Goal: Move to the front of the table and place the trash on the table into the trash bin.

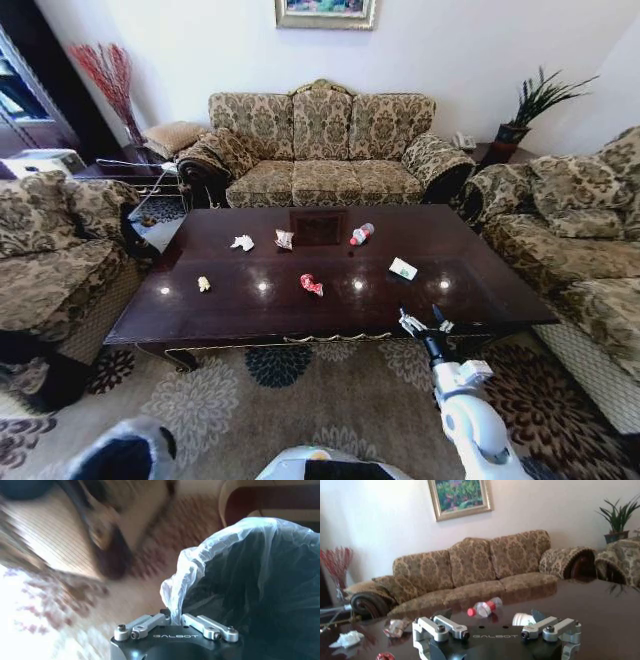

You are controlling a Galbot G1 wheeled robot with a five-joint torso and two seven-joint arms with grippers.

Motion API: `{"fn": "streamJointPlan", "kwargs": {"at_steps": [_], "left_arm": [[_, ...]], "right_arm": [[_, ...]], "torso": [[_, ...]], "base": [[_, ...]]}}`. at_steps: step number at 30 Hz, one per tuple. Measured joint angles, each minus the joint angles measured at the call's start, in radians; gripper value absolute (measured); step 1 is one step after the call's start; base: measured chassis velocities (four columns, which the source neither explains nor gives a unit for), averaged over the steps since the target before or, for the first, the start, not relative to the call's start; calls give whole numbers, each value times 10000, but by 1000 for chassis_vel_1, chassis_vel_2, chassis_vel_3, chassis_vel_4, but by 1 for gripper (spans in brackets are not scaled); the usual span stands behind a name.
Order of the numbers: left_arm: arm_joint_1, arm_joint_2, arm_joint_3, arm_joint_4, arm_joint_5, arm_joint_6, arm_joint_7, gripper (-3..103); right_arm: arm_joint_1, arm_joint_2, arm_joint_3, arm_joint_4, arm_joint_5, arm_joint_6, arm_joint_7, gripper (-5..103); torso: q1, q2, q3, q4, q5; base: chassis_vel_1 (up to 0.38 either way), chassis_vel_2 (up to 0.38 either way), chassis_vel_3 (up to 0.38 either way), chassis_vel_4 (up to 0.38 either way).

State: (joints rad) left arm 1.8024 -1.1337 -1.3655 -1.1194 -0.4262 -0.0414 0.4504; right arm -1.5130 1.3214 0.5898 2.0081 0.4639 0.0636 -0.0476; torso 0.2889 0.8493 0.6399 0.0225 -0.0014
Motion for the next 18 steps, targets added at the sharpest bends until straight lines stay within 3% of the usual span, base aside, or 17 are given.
{"fn": "streamJointPlan", "kwargs": {"at_steps": [3, 5, 6, 11, 13, 18], "left_arm": [[326, -136, -982, -751, -521, 127, -72, 0], [529, -283, -1706, -1304, -881, 172, -54, 0], [746, -465, -2498, -2053, -1499, 375, -40, 0], [1007, -773, -3628, -3581, -2660, 1028, 27, 0], [1121, -909, -4193, -4440, -3337, 1416, 94, 0], [1515, -1044, -5182, -6452, -5007, 1904, 119, 0]], "right_arm": [[116, 8, -112, -71, -3, 223, -105, 100], [189, 7, -187, -135, -9, 397, -147, 100], [223, -9, -251, -183, -19, 484, -175, 100], [227, -40, -374, -194, -53, 528, -224, 100], [225, -59, -425, -186, -101, 527, -281, 100], [249, -32, -474, -60, -233, 466, -457, 100]], "torso": [[1, 0, 0, 1, 22], [0, 0, 0, 12, 16], [0, 0, 0, 13, 9], [0, 0, 0, 11, 12], [0, 1, 0, -2, 9], [0, 1, 0, 16, 16]], "base": [[0, 0, 0, 0], [0, 0, 0, 0], [0, 0, 0, 0], [0, 0, 0, 0], [0, 0, 0, 0], [0, 0, 0, 0]]}}
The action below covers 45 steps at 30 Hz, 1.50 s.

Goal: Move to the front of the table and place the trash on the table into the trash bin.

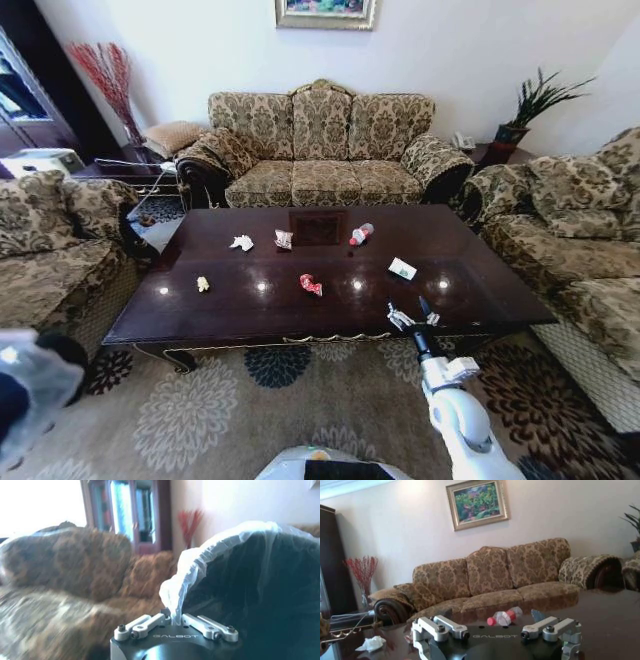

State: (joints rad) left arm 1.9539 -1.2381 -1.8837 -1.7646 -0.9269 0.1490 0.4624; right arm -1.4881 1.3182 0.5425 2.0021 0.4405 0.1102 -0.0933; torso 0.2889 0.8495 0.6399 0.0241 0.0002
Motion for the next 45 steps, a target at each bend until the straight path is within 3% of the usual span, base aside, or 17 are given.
{"fn": "streamJointPlan", "kwargs": {"at_steps": [3, 4, 8, 11, 12, 14, 16, 21, 28, 34, 38, 44, 45], "left_arm": [[2, 20, -125, -748, -614, 157, -136, 0], [-81, 94, -123, -1544, -1076, 330, -293, 0], [-374, 339, 446, -2796, -1394, 571, -758, 0], [-499, 446, 779, -3095, -1396, 647, -947, 0], [-722, 650, 1328, -3425, -1374, 709, -1284, 0], [-803, 724, 1547, -3510, -1353, 708, -1463, 0], [-1061, 1008, 2498, -3915, -1308, 709, -2162, 0], [-1405, 1556, 3569, -4344, -1395, 790, -2869, 0], [-1631, 1957, 4257, -4461, -1459, 888, -3052, 0], [-1685, 2291, 4345, -4353, -1342, 943, -3069, 0], [-1199, 3625, 3474, -3892, -1007, 2036, -3144, 0], [-1096, 3915, 3277, -3720, -1003, 2262, -3143, 0], [-1095, 3918, 3263, -3718, -1003, 2262, -3141, 0]], "right_arm": [[-33, 20, 0, 58, -89, -6, -26, 100], [-99, 38, 7, 118, -204, 0, -31, 100], [-228, 71, 51, 254, -381, 6, -25, 100], [-273, 98, 67, 320, -476, 12, -15, 100], [-339, 149, 96, 428, -623, 48, -9, 100], [-354, 170, 103, 453, -666, 74, -8, 100], [-411, 319, 166, 587, -938, 310, -29, 100], [-657, 358, 257, 848, -1204, 553, -79, 100], [-763, 464, 164, 922, -1506, 646, -101, 100], [-532, 531, -37, 906, -1619, 591, -100, 100], [-138, 359, -490, 717, -1673, 639, -267, 100], [-46, 308, -558, 668, -1692, 646, -354, 100], [-44, 303, -558, 663, -1693, 647, -356, 100]], "torso": [[0, 1, 0, -1, -2], [0, 1, 0, -12, -4], [1, 0, 1, -14, 5], [1, 0, 1, -12, 1], [1, 0, 2, -12, -8], [1, 0, 2, -11, -6], [1, 0, 2, -10, -5], [1, 0, 1, -8, 2], [1, 0, 1, -8, -8], [0, 0, 0, -5, -4], [0, 1, -1, -8, -1], [0, 1, 0, -5, -8], [0, 0, 0, -7, 8]], "base": [[0, 0, 0, 0], [0, 0, 0, 0], [0, 0, 0, 0], [0, 0, 0, 0], [0, 0, 0, 0], [0, 0, 0, 0], [73, 86, -88, -80], [142, 135, -131, -161], [248, 247, -250, -254], [326, 304, -319, -293], [204, 213, -205, -175], [48, 35, -43, -34], [0, 0, 0, 0]]}}
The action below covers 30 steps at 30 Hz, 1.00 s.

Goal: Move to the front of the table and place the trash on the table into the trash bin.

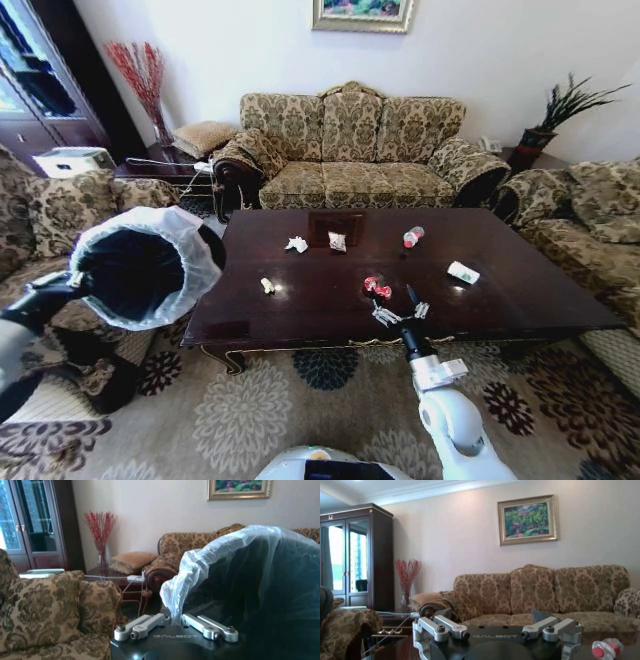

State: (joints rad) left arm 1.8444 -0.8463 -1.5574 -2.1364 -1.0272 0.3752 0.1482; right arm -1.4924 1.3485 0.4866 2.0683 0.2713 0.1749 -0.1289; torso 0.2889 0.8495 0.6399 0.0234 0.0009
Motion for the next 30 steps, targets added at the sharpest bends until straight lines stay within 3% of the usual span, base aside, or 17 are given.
{"fn": "streamJointPlan", "kwargs": {"at_steps": [5, 10, 30], "left_arm": [[-1, -5, 0, 0, -3, 0, 29, 0], [-4, -34, -1, 14, -1, -2, 22, 0], [-13, -54, -6, 15, 0, -37, 35, 0]], "right_arm": [[0, -6, 7, -5, 0, 1, 0, 100], [-5, -6, 7, -9, 0, 1, 0, 100], [-7, -5, 20, -10, 5, 0, 2, 100]], "torso": [[2, -1, 1, -10, -9], [0, 0, 0, 6, -15], [1, 0, 0, -1, -10]], "base": [[-71, -53, 21, 11], [0, 0, 0, 0], [0, 0, 0, 0]]}}
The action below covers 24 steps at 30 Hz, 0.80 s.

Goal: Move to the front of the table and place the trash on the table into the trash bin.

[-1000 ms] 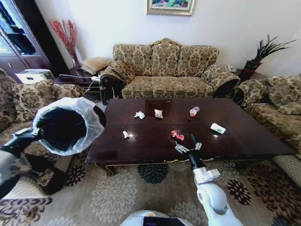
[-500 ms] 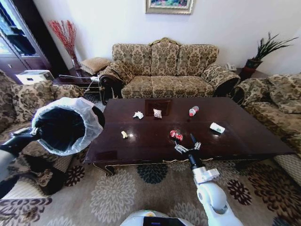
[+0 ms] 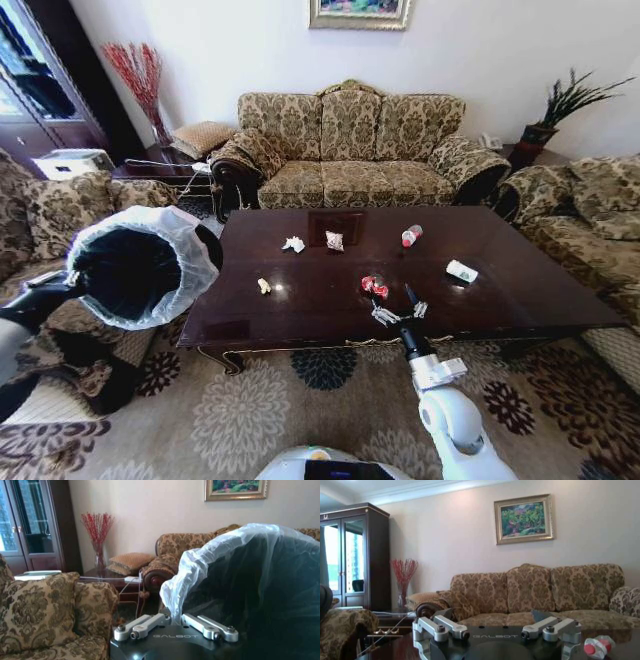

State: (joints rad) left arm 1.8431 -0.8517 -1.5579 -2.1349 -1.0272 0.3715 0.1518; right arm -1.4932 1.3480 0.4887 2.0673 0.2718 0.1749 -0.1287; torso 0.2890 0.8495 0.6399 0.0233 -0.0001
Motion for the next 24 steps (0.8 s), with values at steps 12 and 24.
{"fn": "streamJointPlan", "kwargs": {"at_steps": [12, 24], "left_arm": [[0, -3, 0, 0, 0, -6, 4, 0], [0, -4, 2, 0, 0, -13, 5, 0]], "right_arm": [[-1, 0, 0, 2, 6, -3, 5, 100], [-1, 0, 0, 2, 11, -3, 7, 100]], "torso": [[0, 0, 0, 0, 0], [0, 0, 0, 0, 0]], "base": [[0, 0, 0, 0], [0, 0, 0, 0]]}}
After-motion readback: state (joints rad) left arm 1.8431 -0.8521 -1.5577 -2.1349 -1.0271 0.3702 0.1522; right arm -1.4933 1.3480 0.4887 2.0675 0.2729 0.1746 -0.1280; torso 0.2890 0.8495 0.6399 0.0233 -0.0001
